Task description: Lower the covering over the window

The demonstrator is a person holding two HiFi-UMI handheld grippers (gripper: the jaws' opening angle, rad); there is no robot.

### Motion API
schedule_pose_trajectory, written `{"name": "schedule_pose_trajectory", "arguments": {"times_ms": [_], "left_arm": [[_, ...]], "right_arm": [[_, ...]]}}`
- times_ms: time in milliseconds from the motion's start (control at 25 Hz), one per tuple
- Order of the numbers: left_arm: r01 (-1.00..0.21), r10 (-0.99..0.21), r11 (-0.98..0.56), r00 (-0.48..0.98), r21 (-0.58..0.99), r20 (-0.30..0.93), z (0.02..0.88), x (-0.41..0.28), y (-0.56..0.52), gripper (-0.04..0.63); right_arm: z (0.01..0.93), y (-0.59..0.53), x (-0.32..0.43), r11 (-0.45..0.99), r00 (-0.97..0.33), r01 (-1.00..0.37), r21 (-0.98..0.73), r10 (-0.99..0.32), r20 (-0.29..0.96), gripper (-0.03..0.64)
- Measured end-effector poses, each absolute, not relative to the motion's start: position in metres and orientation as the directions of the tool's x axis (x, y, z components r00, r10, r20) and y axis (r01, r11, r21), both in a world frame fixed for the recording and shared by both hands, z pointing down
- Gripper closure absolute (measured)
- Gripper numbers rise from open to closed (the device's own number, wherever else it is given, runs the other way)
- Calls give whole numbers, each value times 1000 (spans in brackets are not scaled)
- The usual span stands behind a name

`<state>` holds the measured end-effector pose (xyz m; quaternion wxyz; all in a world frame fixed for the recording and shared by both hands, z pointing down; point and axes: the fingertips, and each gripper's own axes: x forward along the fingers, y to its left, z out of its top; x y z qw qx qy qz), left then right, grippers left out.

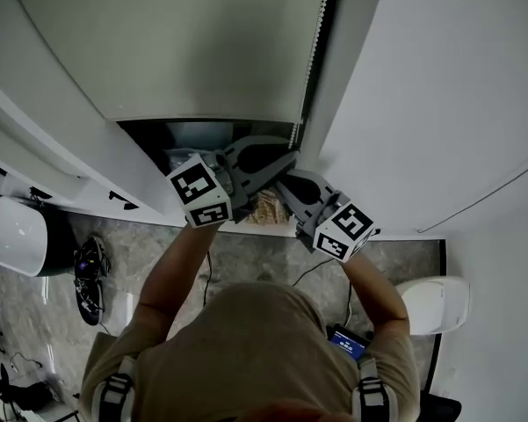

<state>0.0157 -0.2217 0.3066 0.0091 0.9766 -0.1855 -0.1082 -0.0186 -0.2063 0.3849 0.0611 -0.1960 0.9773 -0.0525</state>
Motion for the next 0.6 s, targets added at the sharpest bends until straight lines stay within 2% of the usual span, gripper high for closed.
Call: {"name": "schedule_pose_trajectory", "arguments": {"times_ms": [120, 160, 200, 240, 440, 600], "left_arm": [[-361, -376, -926, 889, 106, -260, 309, 4, -220, 571], [-373, -388, -921, 885, 107, -258, 312, -1, -220, 571], [-383, -397, -918, 884, 104, -247, 317, -5, -219, 571], [-387, -400, -916, 886, 103, -236, 323, -8, -219, 571], [-359, -381, -924, 895, 134, -233, 341, -5, -211, 571], [-346, -371, -927, 898, 143, -236, 350, 1, -210, 571]], "right_arm": [[379, -199, -5, 937, -924, -322, -138, -342, -168, 600], [374, -198, 3, 938, -918, -308, -159, -337, -207, 541], [365, -201, 12, 933, -905, -309, -183, -348, -246, 449], [354, -206, 21, 925, -887, -323, -199, -369, -276, 440], [311, -221, 11, 924, -886, -370, -94, -381, -265, 446], [306, -225, -9, 926, -896, -374, -42, -373, -243, 509]]}}
